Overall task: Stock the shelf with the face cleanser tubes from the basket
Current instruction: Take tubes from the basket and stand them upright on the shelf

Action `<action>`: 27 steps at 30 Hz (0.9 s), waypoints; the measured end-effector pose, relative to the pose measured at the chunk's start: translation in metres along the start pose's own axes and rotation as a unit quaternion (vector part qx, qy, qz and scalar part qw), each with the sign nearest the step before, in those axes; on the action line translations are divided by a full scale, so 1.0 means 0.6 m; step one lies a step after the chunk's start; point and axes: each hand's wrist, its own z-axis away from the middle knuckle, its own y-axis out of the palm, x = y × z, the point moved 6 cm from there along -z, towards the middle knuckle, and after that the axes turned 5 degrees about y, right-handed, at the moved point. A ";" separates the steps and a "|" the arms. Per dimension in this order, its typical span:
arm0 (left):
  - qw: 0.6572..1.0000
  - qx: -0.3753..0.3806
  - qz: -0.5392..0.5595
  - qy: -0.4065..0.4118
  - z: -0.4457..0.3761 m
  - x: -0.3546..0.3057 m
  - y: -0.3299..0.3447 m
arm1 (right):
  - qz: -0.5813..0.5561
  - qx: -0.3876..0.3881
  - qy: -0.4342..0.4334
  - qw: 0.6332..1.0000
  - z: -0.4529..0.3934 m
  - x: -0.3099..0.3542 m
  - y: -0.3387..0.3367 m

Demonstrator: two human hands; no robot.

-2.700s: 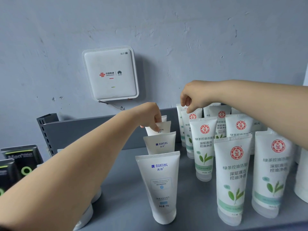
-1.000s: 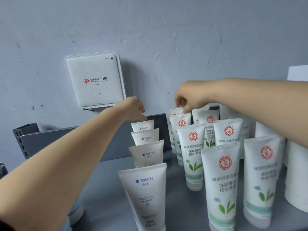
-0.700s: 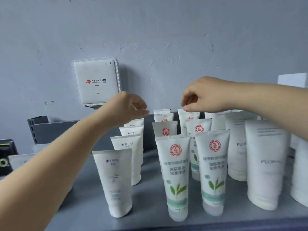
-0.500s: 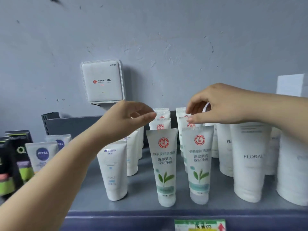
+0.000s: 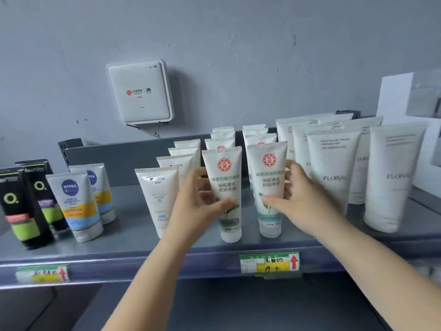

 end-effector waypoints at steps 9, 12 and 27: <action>0.999 0.003 -0.032 -0.001 0.011 0.031 0.011 | -0.006 0.009 0.045 0.999 0.027 -0.032 0.023; 1.000 0.001 -0.028 0.002 0.010 0.034 0.011 | -0.017 0.013 0.052 0.998 0.027 -0.034 0.024; 1.000 0.005 -0.012 -0.014 0.010 0.045 0.008 | 0.009 0.018 0.051 0.999 0.023 -0.032 0.031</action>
